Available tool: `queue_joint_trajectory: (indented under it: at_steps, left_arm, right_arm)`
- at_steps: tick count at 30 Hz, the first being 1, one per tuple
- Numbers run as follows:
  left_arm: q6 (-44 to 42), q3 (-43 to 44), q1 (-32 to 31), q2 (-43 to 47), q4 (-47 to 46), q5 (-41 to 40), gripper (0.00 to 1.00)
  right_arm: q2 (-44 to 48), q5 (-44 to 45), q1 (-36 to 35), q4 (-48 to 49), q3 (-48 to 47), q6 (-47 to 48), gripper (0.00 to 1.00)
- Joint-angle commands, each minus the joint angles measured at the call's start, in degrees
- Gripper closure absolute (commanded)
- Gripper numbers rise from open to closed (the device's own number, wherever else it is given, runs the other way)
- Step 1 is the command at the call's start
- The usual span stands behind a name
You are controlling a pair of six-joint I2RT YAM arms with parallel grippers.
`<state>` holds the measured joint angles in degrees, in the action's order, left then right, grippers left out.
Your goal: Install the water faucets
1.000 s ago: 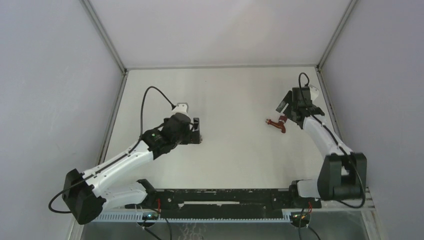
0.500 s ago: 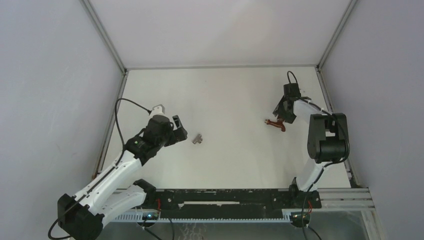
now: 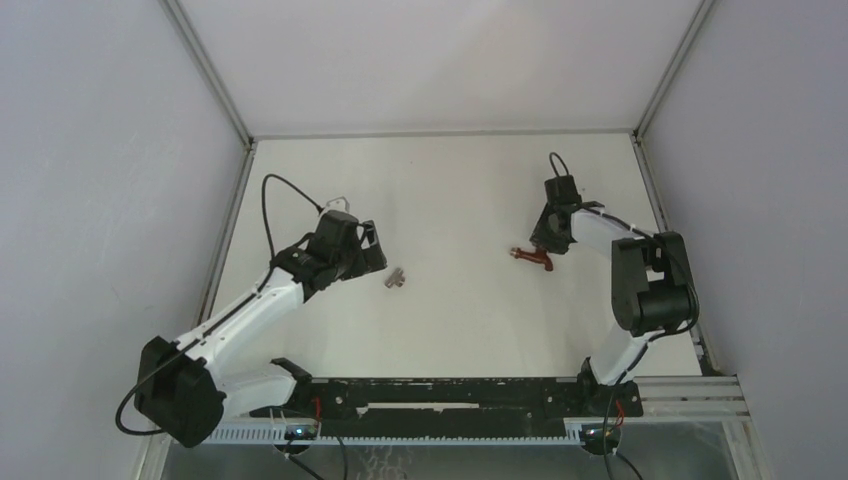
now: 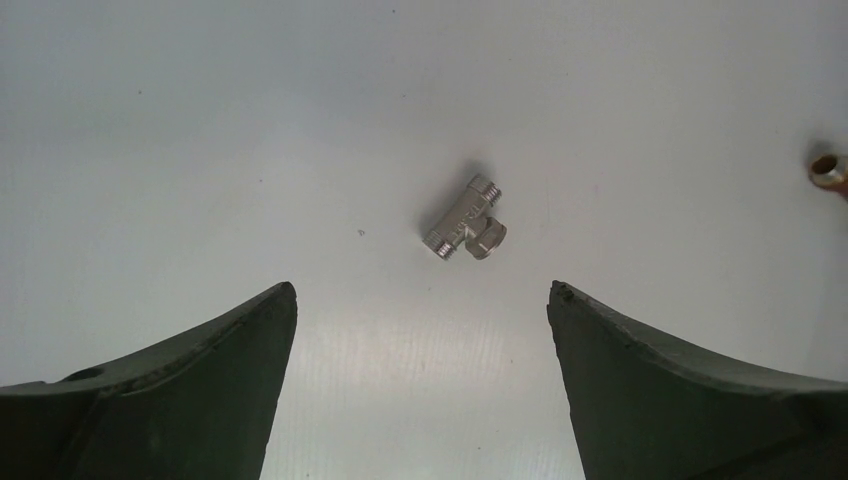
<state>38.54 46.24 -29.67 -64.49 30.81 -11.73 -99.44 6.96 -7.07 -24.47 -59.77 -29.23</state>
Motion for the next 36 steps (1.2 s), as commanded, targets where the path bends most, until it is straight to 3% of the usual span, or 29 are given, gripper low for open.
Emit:
queue_joint_trajectory:
  at_steps: [1,6,10,13,15,19,30,36]
  left_arm:
    - [-1.48,4.28,0.23,-3.42,-2.27,1.19,0.02]
    - [-1.29,4.17,-0.66,-4.73,-4.58,6.13,0.04]
    - [-3.9,5.59,-4.2,-4.02,-5.48,7.33,0.04]
    - [-4.87,3.3,-4.93,-2.03,-12.52,15.49,0.04]
    - [-4.48,1.69,-4.98,-1.49,-17.07,21.93,0.04]
    - [-3.57,0.51,-5.06,-1.71,-20.67,25.96,0.03]
    - [-1.44,-4.41,-7.29,2.59,-32.85,27.53,0.0]
    - [0.47,-3.22,-7.37,1.12,-36.62,34.89,0.02]
  right_arm:
    - [5.27,-0.34,-5.87,-0.46,3.54,0.3,0.61]
    - [8.64,-1.24,-13.54,-0.4,7.59,-1.49,0.61]
    - [11.83,-2.18,-17.15,0.0,8.0,-2.19,0.83]
    - [15.51,-5.13,-17.49,1.36,8.0,-3.29,1.0]
    - [17.47,-7.1,-17.54,2.59,8.0,-3.92,1.0]
    - [20.0,-9.95,-17.9,3.5,8.0,-5.61,1.0]
    - [28.67,-12.07,-21.71,7.84,10.28,-12.6,1.0]
    - [34.08,-12.29,-22.54,7.68,10.29,-14.26,1.0]
